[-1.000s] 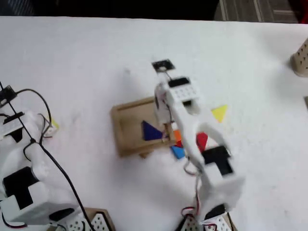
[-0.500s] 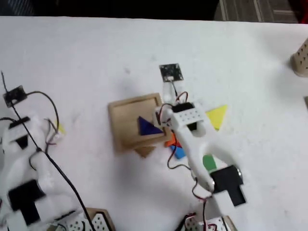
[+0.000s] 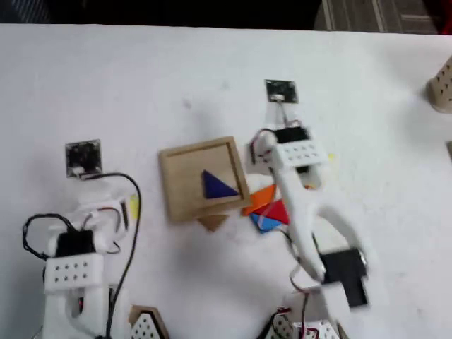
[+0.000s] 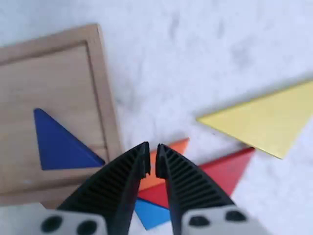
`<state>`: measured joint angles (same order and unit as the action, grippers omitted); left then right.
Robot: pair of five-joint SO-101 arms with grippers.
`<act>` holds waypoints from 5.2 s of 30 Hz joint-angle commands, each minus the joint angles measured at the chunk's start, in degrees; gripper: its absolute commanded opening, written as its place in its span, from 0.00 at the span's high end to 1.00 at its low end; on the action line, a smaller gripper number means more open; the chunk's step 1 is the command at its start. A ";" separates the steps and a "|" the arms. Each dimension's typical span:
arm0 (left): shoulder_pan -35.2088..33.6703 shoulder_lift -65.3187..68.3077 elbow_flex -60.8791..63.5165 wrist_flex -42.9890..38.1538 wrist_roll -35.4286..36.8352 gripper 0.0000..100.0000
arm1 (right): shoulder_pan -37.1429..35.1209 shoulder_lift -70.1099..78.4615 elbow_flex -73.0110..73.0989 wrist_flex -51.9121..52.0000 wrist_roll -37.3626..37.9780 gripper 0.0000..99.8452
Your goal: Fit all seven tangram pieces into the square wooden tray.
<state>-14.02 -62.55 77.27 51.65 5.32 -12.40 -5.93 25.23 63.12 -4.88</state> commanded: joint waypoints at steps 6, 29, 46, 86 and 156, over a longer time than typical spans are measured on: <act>22.46 6.81 -8.44 1.05 3.25 0.77 | 8.66 -17.27 15.91 -0.57 6.15 0.98; 13.23 62.81 -38.86 0.53 13.80 0.87 | 10.07 -17.98 23.47 -8.31 9.32 0.98; 13.05 53.05 -41.76 6.33 14.15 0.76 | 10.07 -17.98 23.82 -9.45 9.32 0.98; 21.14 54.11 -40.70 -2.73 8.88 0.98 | 10.07 -17.98 23.82 -9.45 9.32 0.98; 25.19 69.32 -49.41 -11.52 1.93 0.98 | 10.07 -17.98 23.82 -9.36 9.32 0.98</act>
<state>10.86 6.81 33.49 39.69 7.60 -2.37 -21.76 49.49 54.51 3.65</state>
